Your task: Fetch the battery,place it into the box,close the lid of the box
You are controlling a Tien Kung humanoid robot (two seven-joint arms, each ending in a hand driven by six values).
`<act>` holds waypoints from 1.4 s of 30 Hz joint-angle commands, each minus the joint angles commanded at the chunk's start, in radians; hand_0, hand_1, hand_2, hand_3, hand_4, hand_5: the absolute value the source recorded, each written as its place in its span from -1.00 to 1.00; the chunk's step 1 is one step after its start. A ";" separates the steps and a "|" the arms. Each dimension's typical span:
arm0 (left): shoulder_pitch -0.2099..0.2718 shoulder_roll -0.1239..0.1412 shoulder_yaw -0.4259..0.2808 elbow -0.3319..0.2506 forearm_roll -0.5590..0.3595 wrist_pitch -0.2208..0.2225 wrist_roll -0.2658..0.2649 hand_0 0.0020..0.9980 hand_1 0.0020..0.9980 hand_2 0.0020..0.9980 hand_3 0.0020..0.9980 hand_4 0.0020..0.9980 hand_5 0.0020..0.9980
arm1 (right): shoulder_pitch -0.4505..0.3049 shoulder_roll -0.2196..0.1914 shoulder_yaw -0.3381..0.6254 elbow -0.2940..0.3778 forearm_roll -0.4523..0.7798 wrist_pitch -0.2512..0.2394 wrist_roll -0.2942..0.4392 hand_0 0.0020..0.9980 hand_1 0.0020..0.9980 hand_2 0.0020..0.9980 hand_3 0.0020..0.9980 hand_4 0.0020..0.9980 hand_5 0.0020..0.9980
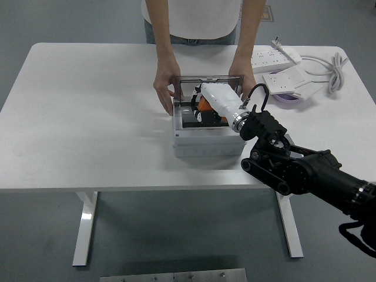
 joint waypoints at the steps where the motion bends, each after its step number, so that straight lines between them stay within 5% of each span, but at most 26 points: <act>1: 0.000 0.000 0.000 0.000 0.000 0.000 0.000 0.17 0.39 0.21 0.15 0.16 -1.00 | 0.000 0.001 -0.002 -0.001 0.001 -0.001 -0.001 -0.03 -0.20 -0.08 0.09 0.41 -0.35; 18: -0.005 -0.001 -0.002 -0.001 0.007 -0.003 0.003 0.17 0.38 0.20 0.15 0.15 -1.00 | 0.002 0.014 -0.025 0.000 0.012 0.000 -0.008 0.17 -0.05 0.06 0.19 0.59 -0.16; 35: -0.005 -0.002 0.000 -0.003 0.005 -0.003 0.006 0.17 0.38 0.20 0.16 0.15 -1.00 | 0.016 0.001 -0.010 0.029 0.141 -0.032 -0.050 0.11 -0.08 0.03 0.16 0.61 -0.12; 36: -0.005 -0.002 0.000 -0.003 0.005 -0.003 0.006 0.17 0.38 0.20 0.16 0.15 -1.00 | 0.016 0.001 -0.010 0.033 0.142 -0.033 -0.056 -0.32 -0.31 -0.14 0.05 0.17 -0.43; 41: -0.003 -0.002 0.001 -0.004 0.004 -0.002 0.007 0.17 0.38 0.20 0.16 0.15 -1.00 | 0.011 -0.002 -0.006 0.057 0.131 -0.036 -0.087 -0.32 -0.31 -0.14 0.05 0.17 -0.43; 42: -0.003 -0.003 0.001 -0.004 0.004 -0.002 0.007 0.17 0.38 0.20 0.16 0.15 -1.00 | 0.010 -0.003 -0.005 0.062 0.128 -0.036 -0.092 -0.57 -0.46 -0.31 -0.21 -0.07 -0.43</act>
